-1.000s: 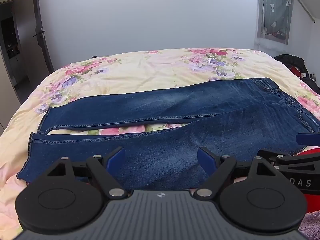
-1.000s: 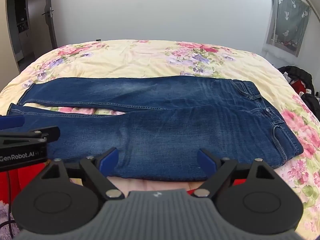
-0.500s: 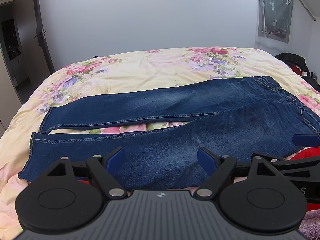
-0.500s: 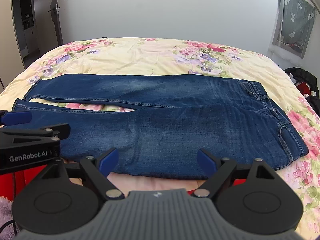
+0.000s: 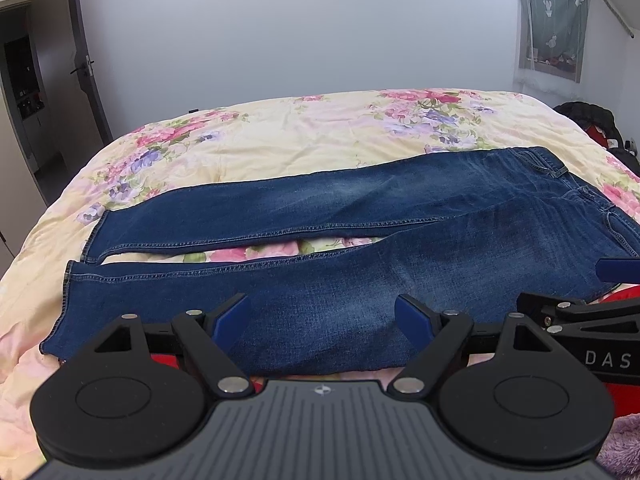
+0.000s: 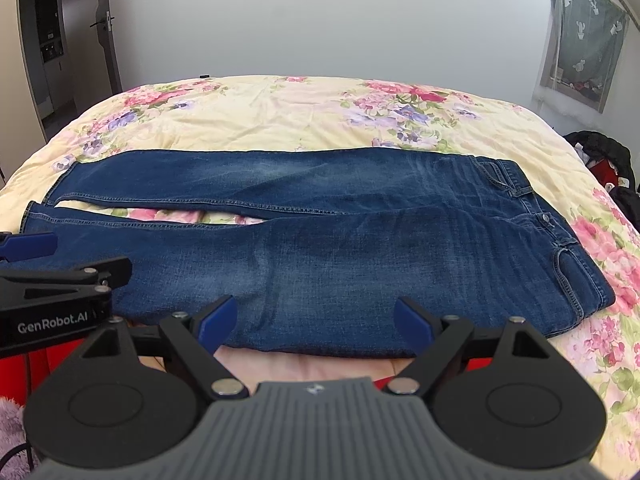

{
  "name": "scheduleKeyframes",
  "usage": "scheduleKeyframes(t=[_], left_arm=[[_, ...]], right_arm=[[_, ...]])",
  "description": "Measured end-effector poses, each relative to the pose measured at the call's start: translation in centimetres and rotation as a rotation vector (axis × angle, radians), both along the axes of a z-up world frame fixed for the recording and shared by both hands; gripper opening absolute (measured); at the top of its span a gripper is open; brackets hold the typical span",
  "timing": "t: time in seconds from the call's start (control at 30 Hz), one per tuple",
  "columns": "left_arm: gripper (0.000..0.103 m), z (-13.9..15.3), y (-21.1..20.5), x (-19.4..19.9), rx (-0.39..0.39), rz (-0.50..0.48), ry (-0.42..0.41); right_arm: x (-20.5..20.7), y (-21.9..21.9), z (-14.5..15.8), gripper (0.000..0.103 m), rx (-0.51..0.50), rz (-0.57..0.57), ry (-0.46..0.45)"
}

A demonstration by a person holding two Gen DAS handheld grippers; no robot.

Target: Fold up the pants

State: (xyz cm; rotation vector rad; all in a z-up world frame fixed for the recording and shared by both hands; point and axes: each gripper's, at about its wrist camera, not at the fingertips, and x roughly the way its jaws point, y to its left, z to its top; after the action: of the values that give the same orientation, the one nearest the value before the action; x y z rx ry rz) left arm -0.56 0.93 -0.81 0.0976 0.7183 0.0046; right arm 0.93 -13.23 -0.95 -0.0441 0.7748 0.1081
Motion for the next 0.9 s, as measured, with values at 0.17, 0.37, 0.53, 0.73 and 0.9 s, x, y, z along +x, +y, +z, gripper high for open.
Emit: scheduleKeyframes(t=[0.17,0.37,0.53,0.73,0.9], left_arm=[[0.096,-0.1,-0.5,0.0,0.006,-0.002,0.001],[0.096,-0.1,-0.5,0.1,0.006,-0.001,0.001],[0.096,-0.1,-0.5,0.1,0.005,-0.001,0.001],[0.096,0.0,-0.6,0.1,0.006,-0.001,0.001],[0.096,0.0,-0.6,0.1,0.005,0.000,0.002]], right_arm=[[0.0,0.0,0.0,0.082,0.001,-0.002,0.001],[0.0,-0.1,0.0,0.082,0.002,-0.003,0.000],[0.0,-0.2,0.0,0.082,0.002,-0.002,0.001],[0.0,-0.2,0.0,0.082,0.003,-0.002,0.001],[0.0,-0.2,0.0,0.082,0.002,-0.003,0.001]])
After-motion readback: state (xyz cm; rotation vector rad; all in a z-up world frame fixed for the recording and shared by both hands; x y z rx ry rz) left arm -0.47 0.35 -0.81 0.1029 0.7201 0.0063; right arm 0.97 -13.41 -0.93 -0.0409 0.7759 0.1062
